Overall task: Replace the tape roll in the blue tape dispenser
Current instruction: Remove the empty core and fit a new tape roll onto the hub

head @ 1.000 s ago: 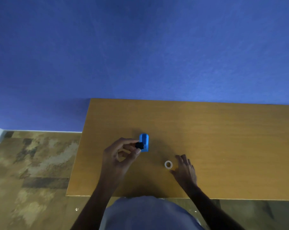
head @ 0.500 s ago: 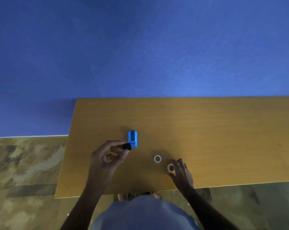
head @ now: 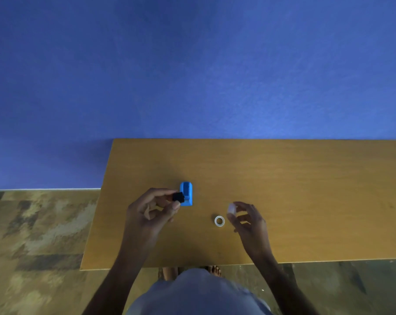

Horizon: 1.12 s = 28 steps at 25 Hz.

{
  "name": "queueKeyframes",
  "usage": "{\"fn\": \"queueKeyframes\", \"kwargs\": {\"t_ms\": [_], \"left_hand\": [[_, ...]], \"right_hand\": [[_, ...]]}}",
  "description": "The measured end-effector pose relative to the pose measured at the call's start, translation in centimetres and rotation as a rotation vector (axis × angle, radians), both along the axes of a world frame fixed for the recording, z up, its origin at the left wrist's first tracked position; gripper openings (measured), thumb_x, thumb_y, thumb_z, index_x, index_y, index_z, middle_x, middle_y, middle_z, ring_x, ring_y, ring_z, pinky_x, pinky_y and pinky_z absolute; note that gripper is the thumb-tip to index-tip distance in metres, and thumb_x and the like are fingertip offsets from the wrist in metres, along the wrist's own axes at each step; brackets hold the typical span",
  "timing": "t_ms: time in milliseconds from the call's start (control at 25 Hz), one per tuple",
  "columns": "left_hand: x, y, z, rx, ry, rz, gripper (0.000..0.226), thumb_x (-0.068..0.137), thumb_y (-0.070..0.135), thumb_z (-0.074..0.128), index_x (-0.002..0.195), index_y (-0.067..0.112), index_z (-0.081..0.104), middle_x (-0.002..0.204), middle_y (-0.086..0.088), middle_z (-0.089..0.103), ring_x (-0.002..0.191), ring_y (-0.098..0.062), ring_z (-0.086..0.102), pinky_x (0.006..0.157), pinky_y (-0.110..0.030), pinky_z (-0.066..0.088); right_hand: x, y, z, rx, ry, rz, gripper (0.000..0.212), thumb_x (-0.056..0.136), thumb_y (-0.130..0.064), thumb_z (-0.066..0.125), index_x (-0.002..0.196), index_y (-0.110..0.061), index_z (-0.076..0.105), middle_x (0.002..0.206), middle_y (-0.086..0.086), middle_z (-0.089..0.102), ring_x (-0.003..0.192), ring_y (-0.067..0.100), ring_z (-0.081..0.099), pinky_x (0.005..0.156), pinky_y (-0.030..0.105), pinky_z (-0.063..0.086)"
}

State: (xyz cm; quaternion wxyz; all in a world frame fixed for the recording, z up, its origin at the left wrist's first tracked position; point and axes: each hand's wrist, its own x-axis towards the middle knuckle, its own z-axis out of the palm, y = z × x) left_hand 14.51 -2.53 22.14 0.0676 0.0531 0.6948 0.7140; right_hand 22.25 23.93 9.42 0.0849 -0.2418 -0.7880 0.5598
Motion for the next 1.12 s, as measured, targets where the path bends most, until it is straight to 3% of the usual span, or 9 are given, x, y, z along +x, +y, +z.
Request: {"fn": "queueKeyframes", "kwargs": {"t_ms": [120,240,400,480,600,760,1000,1120], "left_hand": [[0.2,0.2,1.1,0.01,0.008,-0.032,0.021,0.078,0.039,0.082,0.098,0.033,0.084,0.079,-0.008,0.077,0.076,-0.023,0.069,0.062,-0.025,0.058],[0.2,0.6,2.5,0.043,0.029,-0.071,0.021,0.077,0.037,0.082,0.096,0.03,0.084,0.079,0.001,0.079,0.072,-0.015,0.069,0.061,-0.022,0.058],[-0.1,0.9,3.6,0.05,0.073,-0.122,0.021,0.077,0.035,0.081,0.097,0.028,0.083,0.083,0.001,0.081,0.07,-0.011,0.072,0.063,-0.023,0.059],[-0.3,1.0,3.6,0.036,0.073,-0.134,0.021,0.078,0.036,0.082,0.099,0.033,0.083,0.085,-0.002,0.081,0.072,-0.015,0.072,0.064,-0.026,0.059],[-0.5,0.9,3.3,0.018,0.071,-0.135,0.02,0.079,0.037,0.082,0.099,0.036,0.083,0.088,0.0,0.082,0.076,-0.014,0.073,0.064,-0.032,0.062],[-0.6,0.4,2.8,0.007,0.051,-0.126,0.021,0.077,0.036,0.083,0.098,0.039,0.083,0.088,0.003,0.082,0.073,-0.011,0.072,0.065,-0.035,0.06],[-1.6,-0.7,1.9,-0.031,0.052,-0.114,0.03,0.08,0.012,0.085,0.099,0.036,0.082,0.087,0.01,0.08,0.073,-0.013,0.071,0.066,-0.048,0.06],[-2.2,-1.1,1.8,-0.025,0.057,-0.115,0.026,0.078,0.018,0.087,0.098,0.035,0.082,0.088,0.009,0.079,0.075,-0.014,0.072,0.067,-0.056,0.062]], "right_hand": [[0.1,-2.1,7.9,-0.232,0.181,0.039,0.018,0.1,-0.015,0.079,0.117,-0.017,0.075,0.105,0.005,0.078,0.079,0.03,0.076,0.063,0.039,0.062],[0.0,-3.1,13.2,-0.326,0.268,0.06,0.028,0.095,-0.019,0.081,0.121,-0.013,0.075,0.1,0.018,0.076,0.082,0.052,0.069,0.065,0.057,0.056],[-0.2,-4.2,15.8,-0.402,0.334,0.105,0.041,0.093,-0.015,0.08,0.133,-0.014,0.071,0.114,0.021,0.077,0.077,0.044,0.07,0.066,0.075,0.05],[-0.4,-4.8,16.0,-0.416,0.333,0.134,0.039,0.094,-0.013,0.08,0.132,-0.015,0.072,0.113,0.023,0.078,0.08,0.053,0.069,0.067,0.077,0.048],[-0.9,-6.0,15.7,-0.471,0.333,0.135,0.035,0.091,-0.007,0.08,0.125,-0.008,0.073,0.115,0.026,0.077,0.083,0.058,0.069,0.064,0.062,0.055],[-1.4,-7.3,15.6,-0.53,0.33,0.154,0.031,0.093,-0.004,0.074,0.123,0.001,0.067,0.125,0.024,0.071,0.081,0.046,0.075,0.061,0.041,0.056],[-2.2,-9.2,15.8,-0.638,0.292,0.156,0.024,0.093,-0.002,0.072,0.116,0.002,0.065,0.123,0.02,0.075,0.085,0.039,0.074,0.063,0.039,0.055],[-2.8,-9.8,15.7,-0.677,0.275,0.138,0.02,0.095,-0.005,0.067,0.109,0.007,0.064,0.127,0.021,0.073,0.09,0.036,0.066,0.068,0.038,0.054]]}}
